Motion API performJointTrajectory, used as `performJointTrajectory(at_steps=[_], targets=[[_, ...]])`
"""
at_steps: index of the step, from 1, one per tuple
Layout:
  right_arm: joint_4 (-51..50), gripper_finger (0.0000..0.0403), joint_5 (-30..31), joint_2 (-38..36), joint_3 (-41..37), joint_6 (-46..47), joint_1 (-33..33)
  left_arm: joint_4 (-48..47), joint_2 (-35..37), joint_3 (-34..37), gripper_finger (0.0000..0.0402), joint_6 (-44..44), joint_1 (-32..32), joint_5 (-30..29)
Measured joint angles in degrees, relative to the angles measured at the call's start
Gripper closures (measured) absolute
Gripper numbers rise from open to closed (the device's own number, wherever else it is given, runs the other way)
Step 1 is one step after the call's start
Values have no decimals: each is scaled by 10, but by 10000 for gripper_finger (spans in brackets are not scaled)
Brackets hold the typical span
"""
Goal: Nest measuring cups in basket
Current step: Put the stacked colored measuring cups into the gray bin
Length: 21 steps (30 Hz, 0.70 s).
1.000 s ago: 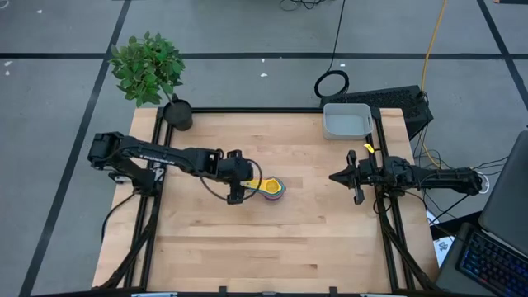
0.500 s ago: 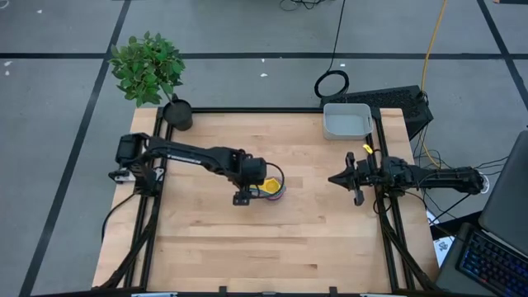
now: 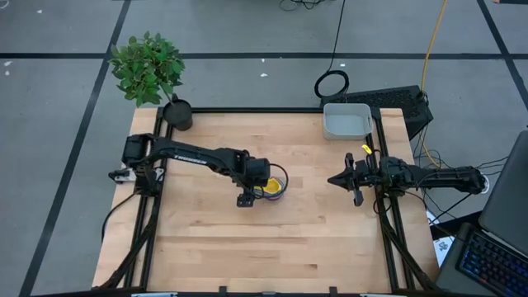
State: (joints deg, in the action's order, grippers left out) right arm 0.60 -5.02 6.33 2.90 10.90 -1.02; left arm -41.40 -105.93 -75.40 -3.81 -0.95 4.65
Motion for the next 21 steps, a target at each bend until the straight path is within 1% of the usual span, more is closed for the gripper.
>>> performJointTrajectory(at_steps=[7,10,15,21], targets=[[0,403,1,7,0,1,0,4,-9,1,69,0,-2,0],[0,403,1,7,0,4,0,22,-26,-1,69,0,-3,0],[0,403,2,8,0,7,0,24,-57,1,69,-3,-3,-2],[-1,403,2,13,0,6,0,25,-60,1,69,-7,-3,-11]])
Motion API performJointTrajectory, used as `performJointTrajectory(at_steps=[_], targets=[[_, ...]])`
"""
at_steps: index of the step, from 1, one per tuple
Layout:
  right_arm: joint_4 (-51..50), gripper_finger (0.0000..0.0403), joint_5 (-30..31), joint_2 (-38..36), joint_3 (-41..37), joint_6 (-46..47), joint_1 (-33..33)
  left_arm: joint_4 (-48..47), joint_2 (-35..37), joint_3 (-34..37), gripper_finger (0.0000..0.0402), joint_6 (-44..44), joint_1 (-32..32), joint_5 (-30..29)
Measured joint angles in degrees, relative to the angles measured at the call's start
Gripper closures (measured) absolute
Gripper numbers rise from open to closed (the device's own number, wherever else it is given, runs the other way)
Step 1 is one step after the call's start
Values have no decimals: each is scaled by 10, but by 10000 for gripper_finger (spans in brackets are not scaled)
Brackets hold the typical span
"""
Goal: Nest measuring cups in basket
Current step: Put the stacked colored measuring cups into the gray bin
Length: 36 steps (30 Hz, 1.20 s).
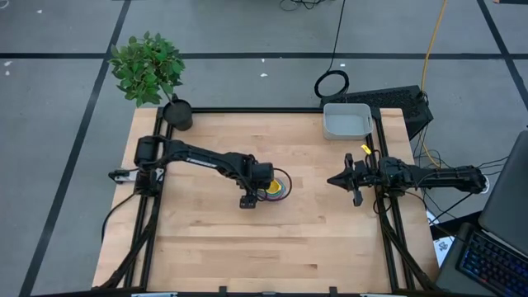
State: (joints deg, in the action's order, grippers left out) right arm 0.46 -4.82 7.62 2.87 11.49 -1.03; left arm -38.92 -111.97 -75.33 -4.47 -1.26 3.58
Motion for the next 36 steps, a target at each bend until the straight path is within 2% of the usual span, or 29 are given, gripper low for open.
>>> performJointTrajectory(at_steps=[4,11,20,31,36], targets=[[0,403,0,0,0,0,0,0,2,0,69,-4,0,-25],[0,403,0,1,0,0,0,-3,4,-2,69,-15,0,-20],[1,403,0,1,0,8,0,-26,4,-59,74,-26,2,-11],[-3,403,0,1,0,13,0,-56,4,-62,187,-29,-1,-11],[-3,403,0,1,0,13,0,-55,4,-62,212,-29,-1,-11]])
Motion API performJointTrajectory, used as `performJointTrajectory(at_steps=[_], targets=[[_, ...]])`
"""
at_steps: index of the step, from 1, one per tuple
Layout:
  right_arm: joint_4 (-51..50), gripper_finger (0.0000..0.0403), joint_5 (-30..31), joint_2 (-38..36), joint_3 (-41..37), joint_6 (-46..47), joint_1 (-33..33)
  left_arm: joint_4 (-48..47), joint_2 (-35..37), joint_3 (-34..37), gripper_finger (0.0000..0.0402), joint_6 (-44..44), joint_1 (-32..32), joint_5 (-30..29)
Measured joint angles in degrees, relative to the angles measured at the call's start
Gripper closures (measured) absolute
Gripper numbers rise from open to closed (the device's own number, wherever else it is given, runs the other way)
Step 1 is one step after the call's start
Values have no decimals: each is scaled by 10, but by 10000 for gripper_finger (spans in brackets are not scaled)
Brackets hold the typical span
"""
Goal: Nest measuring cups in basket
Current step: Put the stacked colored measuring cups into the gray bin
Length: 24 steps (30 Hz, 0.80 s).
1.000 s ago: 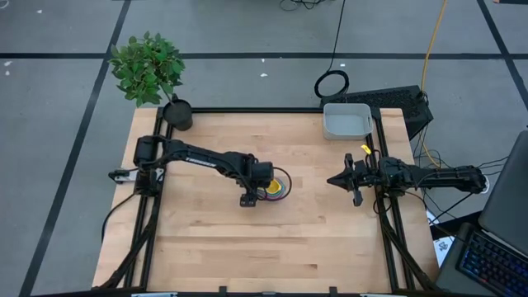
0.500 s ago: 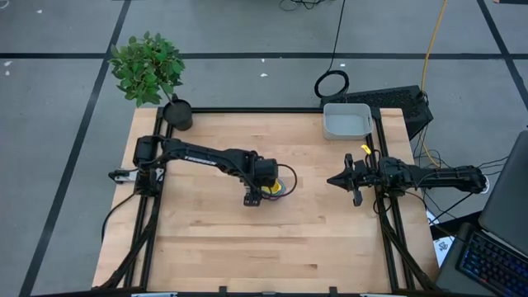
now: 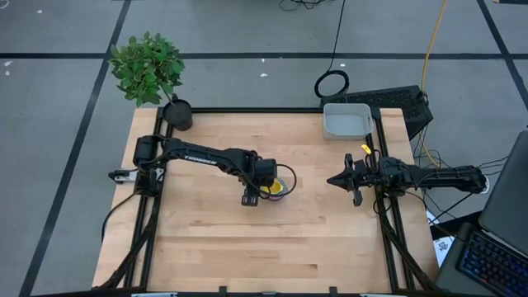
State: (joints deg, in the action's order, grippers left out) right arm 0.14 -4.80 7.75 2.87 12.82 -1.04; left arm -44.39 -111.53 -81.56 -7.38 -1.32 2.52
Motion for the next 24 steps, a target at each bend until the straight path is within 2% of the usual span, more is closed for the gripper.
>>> performJointTrajectory(at_steps=[17,22,24], targets=[[-1,403,0,0,0,0,0,6,0,0,217,5,1,0],[-1,403,0,0,0,0,0,6,0,0,251,-3,3,-17],[-1,403,0,0,0,0,0,7,0,0,252,-5,3,-19]])
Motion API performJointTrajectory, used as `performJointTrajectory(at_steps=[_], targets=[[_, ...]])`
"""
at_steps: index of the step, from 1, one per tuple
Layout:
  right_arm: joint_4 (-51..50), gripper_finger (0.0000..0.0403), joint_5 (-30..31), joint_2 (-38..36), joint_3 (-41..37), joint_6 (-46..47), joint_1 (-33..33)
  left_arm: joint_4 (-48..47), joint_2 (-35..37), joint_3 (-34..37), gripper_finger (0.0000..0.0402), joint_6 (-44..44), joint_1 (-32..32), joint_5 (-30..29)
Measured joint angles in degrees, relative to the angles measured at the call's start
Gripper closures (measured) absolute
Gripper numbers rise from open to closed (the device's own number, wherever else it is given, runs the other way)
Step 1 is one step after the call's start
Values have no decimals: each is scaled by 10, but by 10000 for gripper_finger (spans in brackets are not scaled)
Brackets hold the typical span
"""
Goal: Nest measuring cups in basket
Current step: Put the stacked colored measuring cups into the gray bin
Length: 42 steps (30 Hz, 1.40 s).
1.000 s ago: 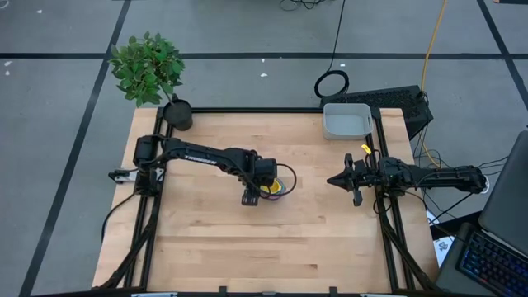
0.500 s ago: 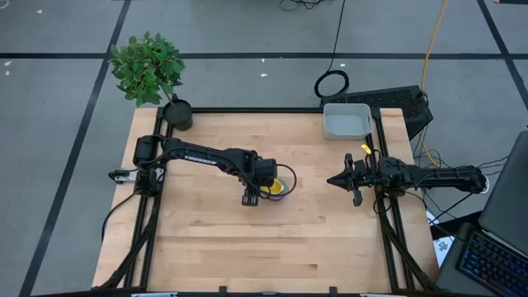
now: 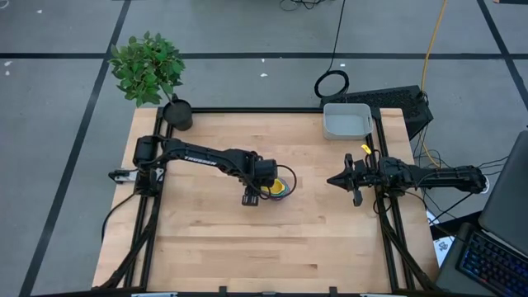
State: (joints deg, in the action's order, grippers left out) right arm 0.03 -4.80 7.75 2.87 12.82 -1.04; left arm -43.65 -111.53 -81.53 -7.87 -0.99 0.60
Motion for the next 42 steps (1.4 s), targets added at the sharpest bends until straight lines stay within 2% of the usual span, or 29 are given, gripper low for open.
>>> performJointTrajectory(at_steps=[11,20,24,35,42], targets=[[-3,403,0,0,0,0,0,22,0,0,252,-11,-1,-2],[-3,403,1,0,0,7,0,16,0,-13,252,-31,-24,-2],[-3,403,1,0,0,10,0,42,0,-14,252,-49,-38,-2],[-3,403,2,0,0,15,0,47,0,-149,252,-108,-91,-25],[-3,403,2,0,0,15,0,92,0,-213,252,-135,-145,-28]])
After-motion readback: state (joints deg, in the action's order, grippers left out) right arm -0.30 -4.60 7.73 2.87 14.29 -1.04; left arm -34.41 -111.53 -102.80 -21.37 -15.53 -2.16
